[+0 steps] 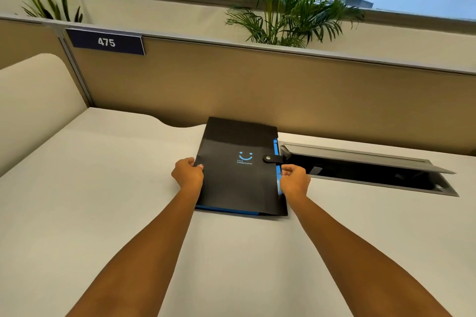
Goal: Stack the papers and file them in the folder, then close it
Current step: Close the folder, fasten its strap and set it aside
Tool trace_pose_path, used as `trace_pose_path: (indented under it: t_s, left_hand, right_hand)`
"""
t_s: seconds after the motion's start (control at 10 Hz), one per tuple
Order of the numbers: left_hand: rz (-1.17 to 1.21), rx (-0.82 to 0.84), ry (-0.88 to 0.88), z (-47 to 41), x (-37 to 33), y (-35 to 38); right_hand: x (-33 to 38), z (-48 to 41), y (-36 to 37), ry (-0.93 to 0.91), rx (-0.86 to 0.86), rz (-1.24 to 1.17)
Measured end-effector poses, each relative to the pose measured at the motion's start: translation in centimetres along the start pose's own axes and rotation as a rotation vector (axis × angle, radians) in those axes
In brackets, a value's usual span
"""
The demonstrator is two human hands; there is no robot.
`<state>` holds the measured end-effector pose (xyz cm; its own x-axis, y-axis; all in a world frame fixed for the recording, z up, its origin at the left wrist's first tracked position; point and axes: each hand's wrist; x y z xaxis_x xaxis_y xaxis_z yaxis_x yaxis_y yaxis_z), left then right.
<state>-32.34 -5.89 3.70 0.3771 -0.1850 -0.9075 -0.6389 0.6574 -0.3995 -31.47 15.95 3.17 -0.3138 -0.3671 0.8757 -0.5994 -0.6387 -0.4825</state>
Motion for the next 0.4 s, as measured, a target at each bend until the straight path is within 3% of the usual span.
trace_pose_path:
  t_s: [0.2,0.4]
  left_hand:
    - [-0.173,0.028,0.205,0.4,0.9,0.3]
    - [-0.33,0.076,0.447,2.6,2.0,-0.5]
  right_hand:
    - [-0.1,0.6,-0.3,-0.07,0.017,0.089]
    - [0.7,2.5,-1.3,-0.311,0.04,0.245]
Point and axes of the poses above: each hand's wrist, its own z-axis away from the middle knuckle, its own y-axis out of the palm, x = y × z, and after that the axes turned 13 degrees about -x, right-handed
